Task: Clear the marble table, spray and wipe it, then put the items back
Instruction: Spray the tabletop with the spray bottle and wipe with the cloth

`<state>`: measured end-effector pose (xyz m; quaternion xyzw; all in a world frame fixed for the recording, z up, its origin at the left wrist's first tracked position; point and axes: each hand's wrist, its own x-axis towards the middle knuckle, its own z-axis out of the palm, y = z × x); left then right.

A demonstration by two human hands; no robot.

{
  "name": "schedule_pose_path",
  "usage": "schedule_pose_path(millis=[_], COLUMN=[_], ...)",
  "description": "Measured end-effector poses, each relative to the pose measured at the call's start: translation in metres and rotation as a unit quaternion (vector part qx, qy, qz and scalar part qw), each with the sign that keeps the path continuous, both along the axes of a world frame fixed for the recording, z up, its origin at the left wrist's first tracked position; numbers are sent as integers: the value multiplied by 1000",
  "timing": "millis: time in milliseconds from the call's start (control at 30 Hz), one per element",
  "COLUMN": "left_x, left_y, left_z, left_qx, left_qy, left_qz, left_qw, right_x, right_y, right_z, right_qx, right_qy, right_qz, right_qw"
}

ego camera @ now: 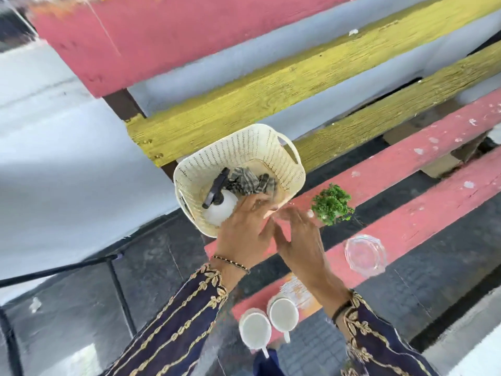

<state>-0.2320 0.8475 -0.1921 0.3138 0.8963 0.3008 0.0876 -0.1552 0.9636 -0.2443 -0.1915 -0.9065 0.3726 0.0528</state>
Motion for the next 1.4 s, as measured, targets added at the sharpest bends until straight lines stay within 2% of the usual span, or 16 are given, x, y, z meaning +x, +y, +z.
schedule_pose_path(millis=[167, 300, 367, 500, 600, 733, 833, 933, 1100, 1233, 1400], left_x=[-9, -15, -17, -22, -29, -47, -67, -87, -119, -130, -125], left_y=[-66, -106, -118, -125, -117, -87, -55, -23, 15, 28, 24], left_z=[8, 2, -4, -13, -14, -18, -35, -54, -95, -121, -115], left_qx=[5, -1, 8, 25, 59, 63, 25, -76, -240, -279, -269], left_qy=[-11, -33, -36, -50, -64, -69, -68, -92, -91, -147, -86], left_qz=[123, 178, 185, 186, 172, 149, 143, 131, 84, 82, 137], left_qw=[992, 983, 982, 981, 981, 984, 987, 984, 963, 945, 949], right_x=[-64, -102, -113, -117, -113, -117, -130, -136, -136, -140, -133], right_y=[-53, -75, -79, -68, -50, -31, -20, -1, 35, 50, 53], right_z=[0, -14, -21, -23, -8, 14, 30, 45, 62, 70, 86], right_qx=[7, -43, -23, 21, -39, -136, -175, -248, -280, -278, -286], right_qy=[53, -76, -86, -19, 74, 117, 182, 210, 237, 247, 225], right_qz=[25, -3, -9, 6, 1, -5, -75, -139, -136, -120, -99], right_qw=[998, 996, 996, 1000, 996, 984, 965, 936, 920, 921, 926])
